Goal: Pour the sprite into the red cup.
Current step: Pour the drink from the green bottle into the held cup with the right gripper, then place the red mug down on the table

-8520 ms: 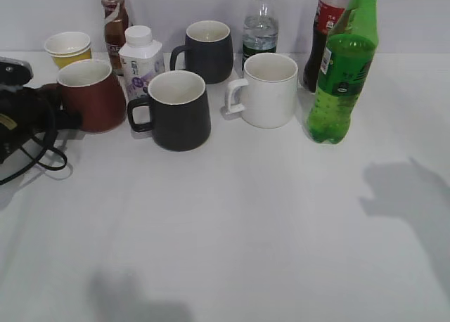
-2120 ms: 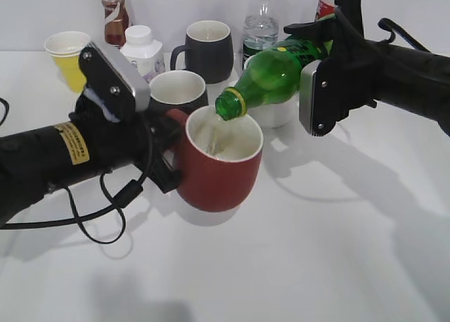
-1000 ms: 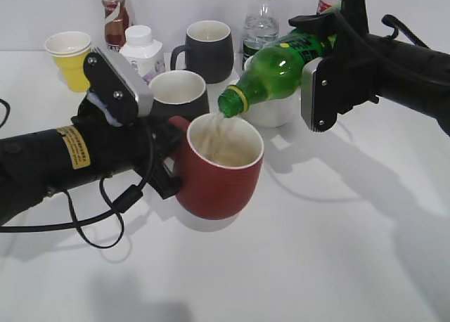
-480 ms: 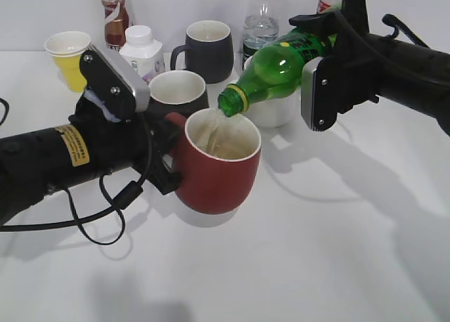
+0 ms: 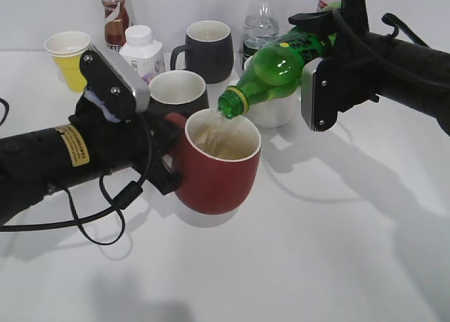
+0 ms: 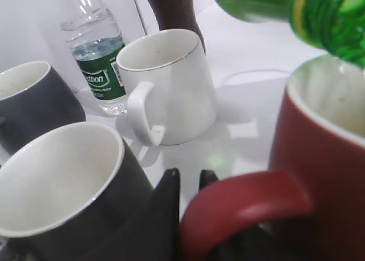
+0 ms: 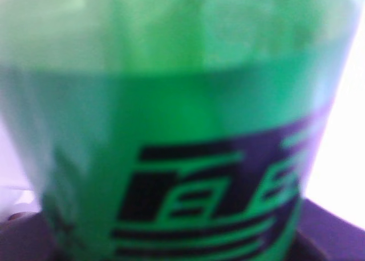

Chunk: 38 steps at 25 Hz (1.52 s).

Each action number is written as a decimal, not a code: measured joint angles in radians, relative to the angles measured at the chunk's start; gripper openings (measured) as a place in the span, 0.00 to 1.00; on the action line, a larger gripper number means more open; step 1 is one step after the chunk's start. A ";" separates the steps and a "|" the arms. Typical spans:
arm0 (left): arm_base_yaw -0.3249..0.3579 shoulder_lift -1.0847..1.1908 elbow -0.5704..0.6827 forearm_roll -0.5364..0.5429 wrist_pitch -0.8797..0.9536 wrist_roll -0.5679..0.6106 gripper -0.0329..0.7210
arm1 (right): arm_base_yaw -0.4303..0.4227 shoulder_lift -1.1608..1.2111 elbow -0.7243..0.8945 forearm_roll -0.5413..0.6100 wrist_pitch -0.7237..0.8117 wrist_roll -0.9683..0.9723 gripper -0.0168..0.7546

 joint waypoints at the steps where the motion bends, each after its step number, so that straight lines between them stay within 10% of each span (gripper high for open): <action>1: 0.000 0.000 0.000 0.000 0.000 0.000 0.14 | 0.000 0.000 0.000 0.001 0.000 0.000 0.58; 16: 0.000 0.001 0.000 0.000 0.001 0.000 0.14 | 0.000 0.000 -0.002 0.027 -0.006 0.067 0.58; 38: 0.000 -0.212 0.104 -0.338 -0.068 0.096 0.14 | 0.000 0.000 -0.003 0.028 -0.075 1.147 0.58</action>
